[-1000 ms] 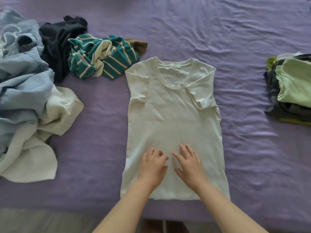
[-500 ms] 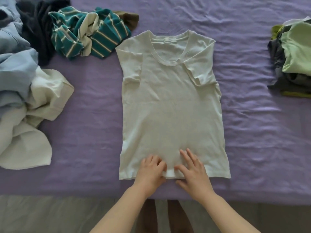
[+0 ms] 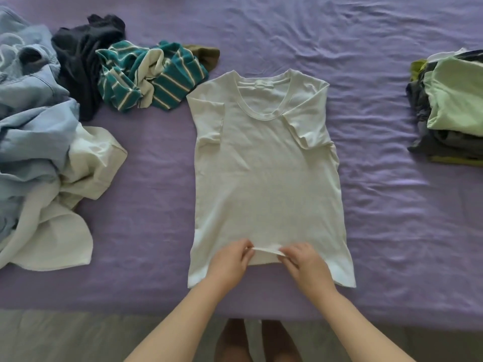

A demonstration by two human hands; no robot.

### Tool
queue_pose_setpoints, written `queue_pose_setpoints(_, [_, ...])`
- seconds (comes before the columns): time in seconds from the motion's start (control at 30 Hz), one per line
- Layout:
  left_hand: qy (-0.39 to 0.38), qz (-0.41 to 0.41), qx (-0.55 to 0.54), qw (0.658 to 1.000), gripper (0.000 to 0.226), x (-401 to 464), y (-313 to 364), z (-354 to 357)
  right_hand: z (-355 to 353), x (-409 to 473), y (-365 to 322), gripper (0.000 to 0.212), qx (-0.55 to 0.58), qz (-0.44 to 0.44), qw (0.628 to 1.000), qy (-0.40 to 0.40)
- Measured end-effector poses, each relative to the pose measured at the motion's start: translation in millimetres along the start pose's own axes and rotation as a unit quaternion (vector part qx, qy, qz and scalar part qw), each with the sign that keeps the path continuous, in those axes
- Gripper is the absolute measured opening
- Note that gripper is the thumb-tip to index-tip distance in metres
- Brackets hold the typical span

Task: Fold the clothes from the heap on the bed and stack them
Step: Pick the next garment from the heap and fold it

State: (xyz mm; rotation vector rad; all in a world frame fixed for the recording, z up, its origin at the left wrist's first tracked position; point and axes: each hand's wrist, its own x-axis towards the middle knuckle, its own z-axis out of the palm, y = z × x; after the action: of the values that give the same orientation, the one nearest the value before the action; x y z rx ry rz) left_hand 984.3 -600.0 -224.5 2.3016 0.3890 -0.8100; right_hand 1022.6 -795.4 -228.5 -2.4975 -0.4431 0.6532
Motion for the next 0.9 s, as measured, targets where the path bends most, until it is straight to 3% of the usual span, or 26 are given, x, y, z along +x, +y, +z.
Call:
queue_pose_setpoints(0.1, [0.074,-0.047,-0.026,0.996,0.025,7.3,11.8,-23.0,-23.6,20.2,-0.1,0.016,0.012,0.074,0.997,0.005])
queue_pose_setpoints(0.27, [0.121,-0.104,0.029,0.987,0.048,27.2,32.3,-70.8,-62.8,63.3,-3.7,0.028,-0.034,0.071,0.997,0.003])
queue_pose_setpoints(0.37, [0.125,-0.095,0.072,0.985,0.052,44.1,34.2,-100.3,-82.8,89.7,-2.7,0.031,-0.091,0.068,0.993,0.005])
queue_pose_setpoints(0.47, [0.135,-0.071,0.064,0.986,0.037,65.9,33.1,-129.5,-100.8,113.9,-4.4,0.037,-0.141,0.092,0.986,0.019])
queue_pose_setpoints(0.63, [0.124,0.024,0.095,0.987,0.027,103.3,37.4,-167.2,-136.6,156.9,-8.0,0.036,-0.175,0.067,0.982,0.015])
queue_pose_setpoints(0.77, [0.173,0.040,0.180,0.968,0.033,130.0,42.8,-193.6,-161.1,200.2,-10.3,0.018,-0.207,0.049,0.977,-0.009])
queue_pose_setpoints(0.83, [0.198,0.009,0.218,0.956,0.046,141.8,44.0,-210.3,-170.4,220.3,-10.6,0.017,-0.227,0.062,0.972,0.006])
queue_pose_setpoints(0.9, [0.213,-0.010,0.247,0.945,0.054,154.2,45.8,-226.8,-179.9,239.8,-13.3,0.028,-0.244,0.080,0.966,0.017])
